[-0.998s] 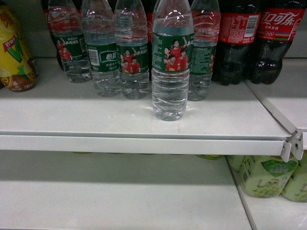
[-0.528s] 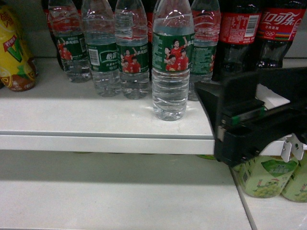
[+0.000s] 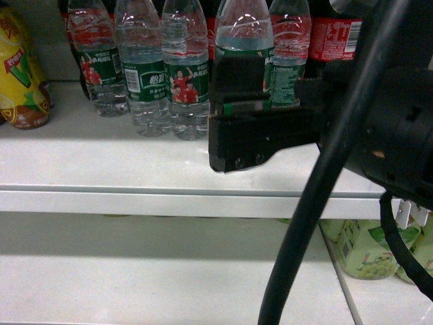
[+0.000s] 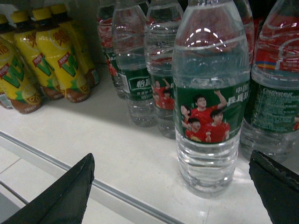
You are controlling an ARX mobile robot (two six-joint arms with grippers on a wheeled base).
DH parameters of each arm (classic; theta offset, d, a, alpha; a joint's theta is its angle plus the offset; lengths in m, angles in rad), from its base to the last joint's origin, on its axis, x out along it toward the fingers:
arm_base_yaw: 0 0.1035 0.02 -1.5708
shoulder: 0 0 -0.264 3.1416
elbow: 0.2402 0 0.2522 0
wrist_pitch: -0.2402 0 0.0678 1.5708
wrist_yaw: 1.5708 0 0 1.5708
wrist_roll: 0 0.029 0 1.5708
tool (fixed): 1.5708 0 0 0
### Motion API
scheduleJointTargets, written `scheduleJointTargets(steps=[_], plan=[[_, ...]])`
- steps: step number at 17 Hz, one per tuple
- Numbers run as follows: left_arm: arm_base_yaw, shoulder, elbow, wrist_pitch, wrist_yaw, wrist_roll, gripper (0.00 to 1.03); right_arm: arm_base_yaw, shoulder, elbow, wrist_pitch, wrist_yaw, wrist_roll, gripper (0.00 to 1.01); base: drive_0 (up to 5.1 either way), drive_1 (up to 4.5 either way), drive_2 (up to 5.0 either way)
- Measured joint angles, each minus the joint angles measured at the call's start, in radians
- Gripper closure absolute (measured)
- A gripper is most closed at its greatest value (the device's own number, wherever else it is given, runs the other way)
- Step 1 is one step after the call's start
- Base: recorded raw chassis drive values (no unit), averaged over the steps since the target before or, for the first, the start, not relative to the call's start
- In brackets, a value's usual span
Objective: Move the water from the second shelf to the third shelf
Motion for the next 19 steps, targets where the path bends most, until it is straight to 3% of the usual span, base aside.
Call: scheduleJointTargets(steps=[2, 10, 15, 19], plan=[[0.000, 0.000, 0.000, 0.000, 0.000, 0.000, 0.05, 0.000, 0.021, 0.059, -0.022, 0.002, 0.031, 0.03, 0.0, 0.00, 0.0], [0.000, 0.000, 0.000, 0.000, 0.000, 0.000, 0.05, -0.001, 0.148, 0.251, -0.102, 0.089, 0.006, 0.03, 0.0, 0.00, 0.0], [0.000, 0.000, 0.000, 0.000, 0.000, 0.000, 0.05, -0.010, 0.217, 0.327, -0.113, 0.183, -0.064, 0.03, 0.0, 0.00, 0.0], [0.000, 0.000, 0.000, 0.000, 0.000, 0.000, 0.05, -0.029, 0.248, 0.367, -0.139, 0.219, -0.075, 0.03, 0.0, 0.00, 0.0]])
